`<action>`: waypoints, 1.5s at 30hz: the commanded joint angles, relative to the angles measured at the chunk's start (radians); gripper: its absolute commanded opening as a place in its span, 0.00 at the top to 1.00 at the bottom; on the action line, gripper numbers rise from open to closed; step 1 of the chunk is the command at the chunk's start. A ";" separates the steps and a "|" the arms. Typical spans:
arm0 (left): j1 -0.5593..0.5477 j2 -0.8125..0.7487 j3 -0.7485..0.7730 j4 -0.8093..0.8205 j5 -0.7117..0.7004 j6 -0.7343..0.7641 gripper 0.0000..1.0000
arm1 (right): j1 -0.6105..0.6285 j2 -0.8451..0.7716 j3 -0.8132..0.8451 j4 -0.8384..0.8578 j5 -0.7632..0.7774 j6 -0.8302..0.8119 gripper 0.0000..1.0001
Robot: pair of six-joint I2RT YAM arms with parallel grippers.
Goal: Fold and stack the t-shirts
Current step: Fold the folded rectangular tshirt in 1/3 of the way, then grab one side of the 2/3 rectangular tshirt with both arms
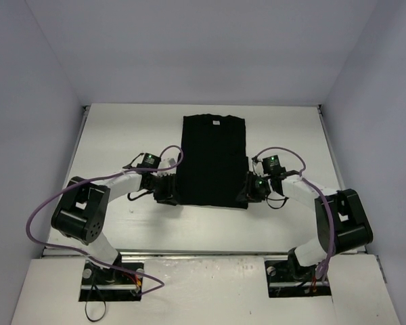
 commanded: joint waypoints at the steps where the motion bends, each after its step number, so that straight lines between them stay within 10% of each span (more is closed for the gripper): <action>1: 0.007 -0.015 0.002 0.044 -0.055 -0.013 0.71 | -0.013 0.002 -0.072 0.059 0.039 0.006 0.76; 14: 0.045 -0.163 -0.001 -0.120 -0.150 -0.015 0.73 | -0.071 -0.171 -0.028 -0.092 0.170 0.044 0.72; 23: 0.020 -0.286 0.025 -0.183 -0.241 -0.112 0.43 | -0.054 -0.324 0.049 -0.277 0.423 0.091 0.55; 45: -0.153 -0.008 0.043 -0.032 -0.433 -0.197 0.54 | 0.023 -0.349 -0.052 -0.281 0.518 0.173 0.48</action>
